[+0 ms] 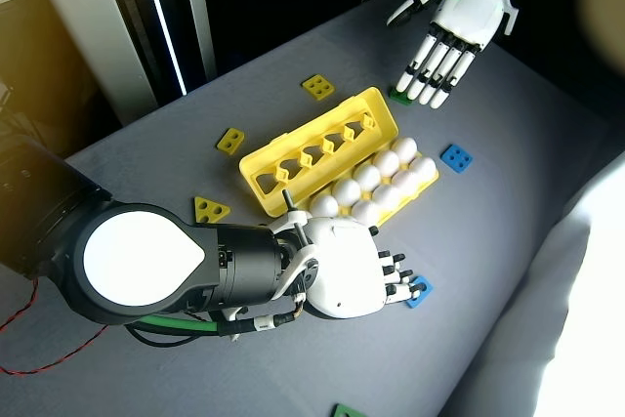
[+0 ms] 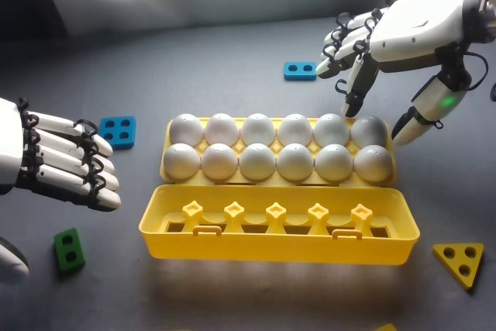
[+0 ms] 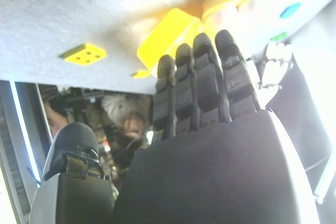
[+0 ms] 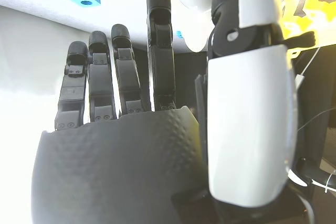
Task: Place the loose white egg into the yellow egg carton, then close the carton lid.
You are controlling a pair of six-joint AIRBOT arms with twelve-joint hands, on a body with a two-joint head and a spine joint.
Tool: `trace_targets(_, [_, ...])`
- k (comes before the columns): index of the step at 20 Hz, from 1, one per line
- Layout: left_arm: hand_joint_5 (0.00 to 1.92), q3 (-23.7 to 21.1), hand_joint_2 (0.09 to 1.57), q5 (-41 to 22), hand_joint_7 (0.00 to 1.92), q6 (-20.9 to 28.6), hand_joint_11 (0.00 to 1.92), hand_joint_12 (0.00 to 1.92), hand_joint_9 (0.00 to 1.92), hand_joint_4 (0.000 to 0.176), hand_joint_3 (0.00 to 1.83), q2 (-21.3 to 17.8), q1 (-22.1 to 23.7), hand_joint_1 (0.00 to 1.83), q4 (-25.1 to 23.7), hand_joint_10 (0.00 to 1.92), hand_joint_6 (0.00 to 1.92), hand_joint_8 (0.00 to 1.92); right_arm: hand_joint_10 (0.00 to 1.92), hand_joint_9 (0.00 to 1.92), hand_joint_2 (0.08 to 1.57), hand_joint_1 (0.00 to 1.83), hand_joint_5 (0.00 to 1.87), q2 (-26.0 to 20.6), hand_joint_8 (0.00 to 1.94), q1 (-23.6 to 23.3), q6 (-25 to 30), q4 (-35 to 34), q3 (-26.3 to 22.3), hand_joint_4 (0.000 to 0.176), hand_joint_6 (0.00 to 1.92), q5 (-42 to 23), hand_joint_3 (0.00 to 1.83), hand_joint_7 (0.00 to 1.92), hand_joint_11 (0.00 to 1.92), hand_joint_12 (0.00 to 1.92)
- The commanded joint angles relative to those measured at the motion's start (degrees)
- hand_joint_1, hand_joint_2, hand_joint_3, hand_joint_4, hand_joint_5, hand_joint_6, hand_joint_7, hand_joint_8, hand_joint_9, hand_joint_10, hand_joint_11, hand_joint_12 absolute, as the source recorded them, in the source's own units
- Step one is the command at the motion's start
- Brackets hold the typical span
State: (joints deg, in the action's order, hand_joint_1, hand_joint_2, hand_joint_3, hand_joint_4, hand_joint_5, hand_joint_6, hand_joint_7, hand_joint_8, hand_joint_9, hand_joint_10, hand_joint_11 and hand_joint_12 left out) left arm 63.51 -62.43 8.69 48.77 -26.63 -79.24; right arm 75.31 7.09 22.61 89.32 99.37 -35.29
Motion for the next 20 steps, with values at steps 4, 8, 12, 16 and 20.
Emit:
trace_targets(4, [0.26,0.36,1.17,-2.71,0.26,0.23,0.0,0.32,0.21,0.0,0.0,-0.93,0.51,0.0,3.77,0.0,0.0,0.0,0.0,0.14,0.89,0.85,0.63,-1.1,0.0,-1.77,-0.03,-3.12,0.14,0.097,0.0,-0.96,0.0,0.25,0.02,0.01])
trace_targets(8, [0.27,0.36,1.17,-2.97,0.28,0.53,0.0,0.38,0.23,0.0,0.0,-0.88,0.49,0.0,3.74,0.0,0.0,0.0,0.0,0.11,0.9,0.87,0.51,-1.86,0.0,-3.79,1.01,-3.12,0.13,0.086,0.0,-0.98,0.0,0.22,0.01,0.02])
trace_targets(12, [0.23,0.22,1.15,-3.59,0.24,0.79,0.0,0.29,0.2,0.0,0.0,-0.87,0.45,0.0,3.73,0.0,0.0,0.0,0.0,0.03,0.91,0.88,0.27,-7.46,0.0,-5.08,5.02,-2.69,-5.74,0.032,0.0,-3.91,0.0,0.1,0.0,0.0])
trace_targets(16, [0.25,-0.7,1.17,-3.71,0.26,0.86,0.0,0.37,0.22,0.0,0.0,-1.43,-0.46,0.0,3.29,0.0,0.0,0.0,0.0,0.03,0.89,0.86,0.13,-15.2,0.01,-4.43,10.48,3.52,-16.68,0.0,0.0,-3.59,0.0,0.09,0.0,0.0])
trace_targets(20, [0.24,-1.76,1.16,-3.7,0.26,0.65,0.0,0.39,0.21,0.0,0.0,-2.03,-2.12,0.0,2.95,0.0,0.0,0.0,0.0,0.02,0.87,0.79,0.07,-21.2,0.0,-1.79,12.21,4.34,-23.61,0.0,0.0,-0.86,0.0,0.03,0.02,0.01])
